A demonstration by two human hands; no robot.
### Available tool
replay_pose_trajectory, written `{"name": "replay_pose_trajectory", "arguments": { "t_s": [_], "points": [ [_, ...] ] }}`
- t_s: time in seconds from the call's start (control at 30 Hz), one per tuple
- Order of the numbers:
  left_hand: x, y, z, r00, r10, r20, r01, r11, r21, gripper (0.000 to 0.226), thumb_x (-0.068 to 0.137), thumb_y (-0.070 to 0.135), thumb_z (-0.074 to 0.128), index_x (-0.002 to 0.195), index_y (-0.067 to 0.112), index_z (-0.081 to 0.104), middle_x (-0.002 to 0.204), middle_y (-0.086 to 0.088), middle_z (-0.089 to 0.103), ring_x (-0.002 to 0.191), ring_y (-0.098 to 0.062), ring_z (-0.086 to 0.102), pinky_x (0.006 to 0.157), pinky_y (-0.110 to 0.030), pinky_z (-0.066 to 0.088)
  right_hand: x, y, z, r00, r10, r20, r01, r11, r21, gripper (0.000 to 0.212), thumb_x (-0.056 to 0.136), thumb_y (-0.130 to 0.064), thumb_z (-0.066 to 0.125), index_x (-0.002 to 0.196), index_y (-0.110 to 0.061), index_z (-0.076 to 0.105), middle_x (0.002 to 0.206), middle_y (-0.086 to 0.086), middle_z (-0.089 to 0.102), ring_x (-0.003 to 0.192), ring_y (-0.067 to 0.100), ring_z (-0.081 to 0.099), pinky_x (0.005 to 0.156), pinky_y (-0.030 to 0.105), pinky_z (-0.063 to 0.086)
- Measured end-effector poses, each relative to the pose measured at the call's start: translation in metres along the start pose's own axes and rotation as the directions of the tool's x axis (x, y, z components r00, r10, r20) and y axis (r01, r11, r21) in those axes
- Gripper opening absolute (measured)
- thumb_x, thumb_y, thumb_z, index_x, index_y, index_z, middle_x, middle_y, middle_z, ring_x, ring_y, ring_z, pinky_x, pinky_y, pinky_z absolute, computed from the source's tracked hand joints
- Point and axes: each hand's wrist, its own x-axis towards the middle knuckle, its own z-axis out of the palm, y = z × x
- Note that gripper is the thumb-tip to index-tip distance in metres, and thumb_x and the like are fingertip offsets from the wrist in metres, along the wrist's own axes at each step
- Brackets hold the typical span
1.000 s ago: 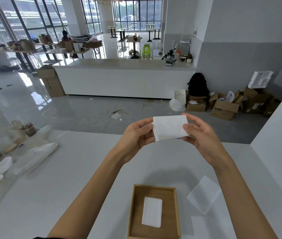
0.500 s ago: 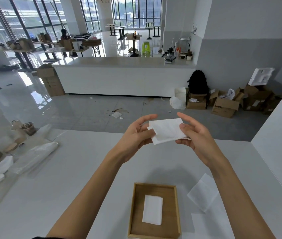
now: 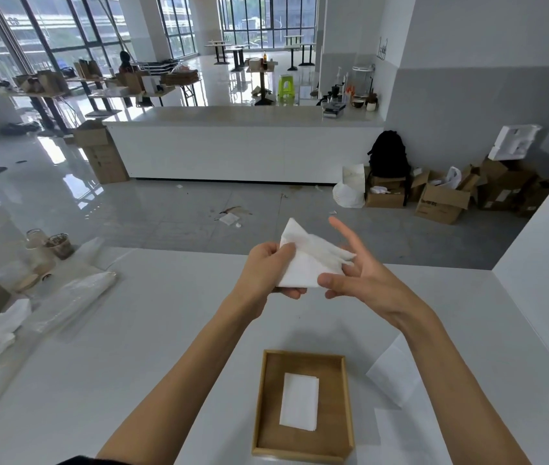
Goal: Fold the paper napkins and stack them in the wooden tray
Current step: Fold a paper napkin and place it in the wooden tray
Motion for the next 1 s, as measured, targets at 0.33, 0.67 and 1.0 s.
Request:
{"name": "replay_pose_trajectory", "arguments": {
  "t_s": [0.33,0.67,1.0],
  "points": [
    [-0.013,-0.034,-0.004,1.000,-0.024,0.006,0.024,0.999,-0.044,0.024,0.102,0.037,0.056,0.088,0.018,0.057,0.067,0.010,0.065,0.052,-0.004,0.055,0.043,-0.016,0.036,0.002,0.019,0.003,0.961,0.140,-0.237,-0.097,0.978,0.185,0.043,0.088,-0.044,0.072,0.127,-0.034,0.059,0.112,0.001,0.074,0.093,0.012,0.075,0.070,0.025,0.060],
    [-0.015,-0.042,0.002,0.997,-0.062,-0.050,0.044,0.953,-0.301,0.015,0.106,0.027,0.047,0.097,0.015,0.052,0.095,-0.002,0.068,0.073,-0.006,0.069,0.058,-0.024,0.055,-0.010,0.032,0.008,0.982,-0.020,-0.187,0.013,0.999,-0.036,0.032,0.085,-0.041,0.076,0.114,-0.046,0.065,0.118,-0.015,0.068,0.099,0.006,0.072,0.083,0.025,0.059],
    [-0.012,-0.042,-0.004,0.998,-0.055,0.031,0.063,0.857,-0.511,0.013,0.105,0.021,0.046,0.096,0.013,0.052,0.108,-0.007,0.073,0.093,-0.018,0.074,0.071,-0.033,0.060,-0.007,0.029,0.011,0.970,-0.073,-0.234,0.063,0.997,-0.050,0.007,0.089,-0.027,0.076,0.091,-0.030,0.070,0.098,-0.015,0.071,0.086,0.008,0.068,0.078,0.027,0.052]
  ]
}}
